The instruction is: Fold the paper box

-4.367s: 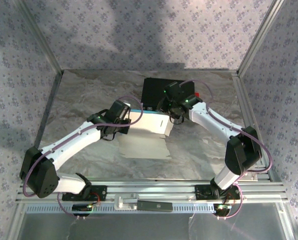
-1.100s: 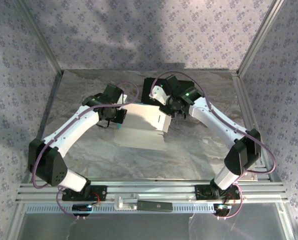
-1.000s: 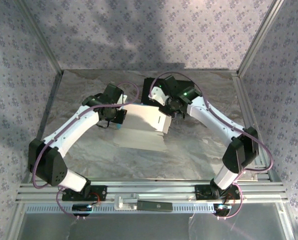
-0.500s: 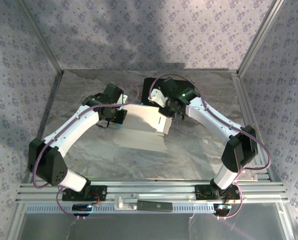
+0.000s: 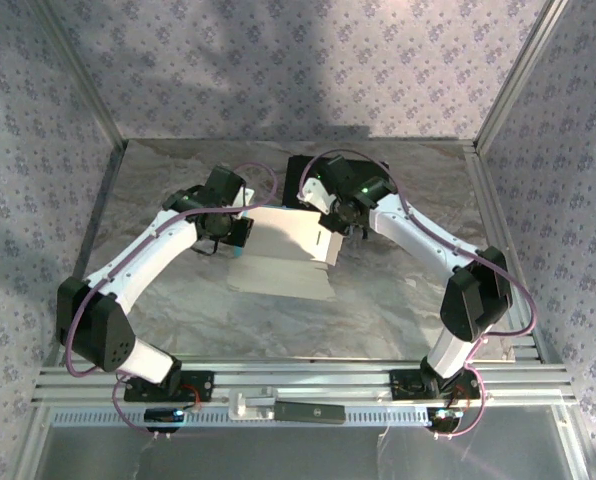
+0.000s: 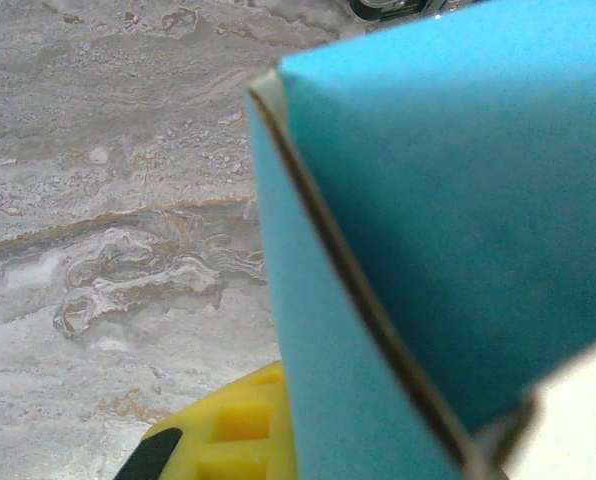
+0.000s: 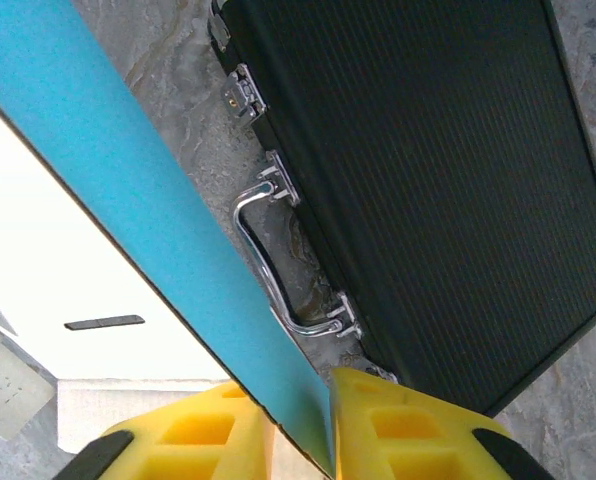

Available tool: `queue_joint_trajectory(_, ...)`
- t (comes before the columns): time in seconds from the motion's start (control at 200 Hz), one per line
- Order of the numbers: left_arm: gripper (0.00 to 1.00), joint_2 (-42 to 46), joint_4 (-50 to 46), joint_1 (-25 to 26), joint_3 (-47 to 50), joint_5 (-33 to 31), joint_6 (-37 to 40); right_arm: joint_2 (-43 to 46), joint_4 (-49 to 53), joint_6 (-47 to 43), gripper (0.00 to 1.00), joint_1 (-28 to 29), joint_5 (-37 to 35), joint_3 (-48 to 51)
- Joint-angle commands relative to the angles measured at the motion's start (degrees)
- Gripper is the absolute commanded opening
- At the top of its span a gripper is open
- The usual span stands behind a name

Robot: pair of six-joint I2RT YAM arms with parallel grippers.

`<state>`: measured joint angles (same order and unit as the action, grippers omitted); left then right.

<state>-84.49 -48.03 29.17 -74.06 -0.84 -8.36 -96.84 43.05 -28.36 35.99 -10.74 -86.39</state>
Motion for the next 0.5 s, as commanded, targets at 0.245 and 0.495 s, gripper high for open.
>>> queue_joint_trajectory(0.245,0.0,0.81,1.08,-0.3,-1.09,1.67,-1.03,0.45,-0.61,4.75,0.05,0.27,0.78,-0.39)
queue_joint_trajectory(0.495,0.0,1.87,3.72,-0.23,0.3,1.81,-3.58,1.12,-3.41,11.4,0.02,3.64,-2.8,1.51)
